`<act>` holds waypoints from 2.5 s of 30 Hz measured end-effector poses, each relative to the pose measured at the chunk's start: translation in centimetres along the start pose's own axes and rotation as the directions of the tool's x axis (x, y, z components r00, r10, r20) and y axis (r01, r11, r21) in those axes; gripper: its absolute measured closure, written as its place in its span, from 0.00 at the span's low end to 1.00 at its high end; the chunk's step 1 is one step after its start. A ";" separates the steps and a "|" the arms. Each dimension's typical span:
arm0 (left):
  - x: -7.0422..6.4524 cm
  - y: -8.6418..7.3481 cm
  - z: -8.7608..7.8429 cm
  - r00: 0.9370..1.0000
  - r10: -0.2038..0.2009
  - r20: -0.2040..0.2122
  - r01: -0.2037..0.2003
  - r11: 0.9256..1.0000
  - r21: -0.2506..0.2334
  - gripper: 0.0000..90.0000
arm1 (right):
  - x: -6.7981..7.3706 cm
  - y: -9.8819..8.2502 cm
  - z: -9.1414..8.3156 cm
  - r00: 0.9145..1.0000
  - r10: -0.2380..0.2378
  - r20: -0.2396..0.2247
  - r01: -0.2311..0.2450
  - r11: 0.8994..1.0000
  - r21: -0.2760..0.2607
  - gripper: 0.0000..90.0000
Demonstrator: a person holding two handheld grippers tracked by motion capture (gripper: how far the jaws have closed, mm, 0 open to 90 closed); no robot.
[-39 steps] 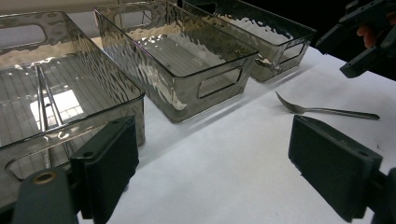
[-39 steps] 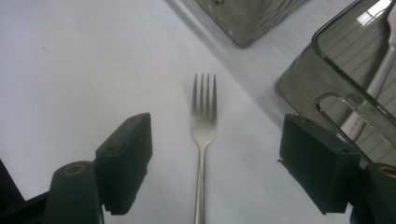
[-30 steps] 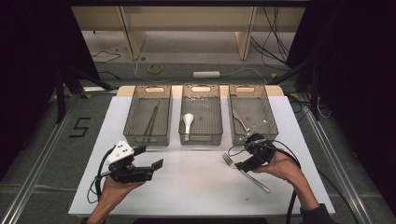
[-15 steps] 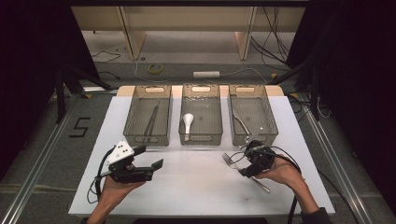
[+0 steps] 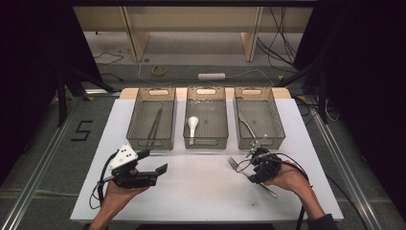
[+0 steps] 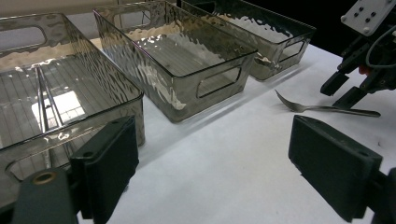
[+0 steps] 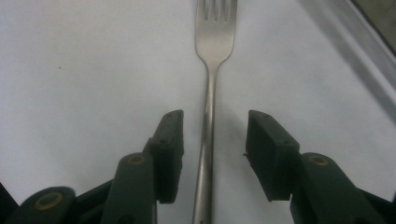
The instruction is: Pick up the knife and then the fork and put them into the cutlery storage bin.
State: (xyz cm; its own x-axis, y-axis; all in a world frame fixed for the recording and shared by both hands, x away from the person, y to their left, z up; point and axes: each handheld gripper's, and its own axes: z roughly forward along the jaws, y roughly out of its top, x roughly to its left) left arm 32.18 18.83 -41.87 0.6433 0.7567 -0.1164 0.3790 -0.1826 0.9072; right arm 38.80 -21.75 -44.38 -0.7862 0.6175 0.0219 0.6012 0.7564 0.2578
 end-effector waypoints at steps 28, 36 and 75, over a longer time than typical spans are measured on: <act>-0.2 0.0 0.0 1.000 0.008 -0.001 -0.008 1.000 0.002 0.17 | 0.0 0.2 1.2 1.000 -0.024 0.000 0.024 0.999 0.047 0.86; -0.2 0.0 0.0 1.000 0.009 -0.001 -0.009 1.000 0.003 0.17 | 0.1 0.3 1.3 1.000 -0.024 0.000 0.024 0.998 0.056 0.91; -0.2 0.0 0.0 1.000 0.006 -0.003 -0.006 1.000 -0.004 0.17 | -0.6 0.2 -2.6 0.998 -0.061 -0.003 0.061 0.991 -0.116 0.95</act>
State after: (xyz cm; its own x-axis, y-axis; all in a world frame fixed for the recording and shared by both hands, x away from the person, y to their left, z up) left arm 32.09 18.71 -41.88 0.6433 0.7576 -0.1100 0.3729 -0.1847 0.9093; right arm 38.98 -22.55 -41.81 -0.8220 0.5694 0.0089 0.5320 0.7623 0.3686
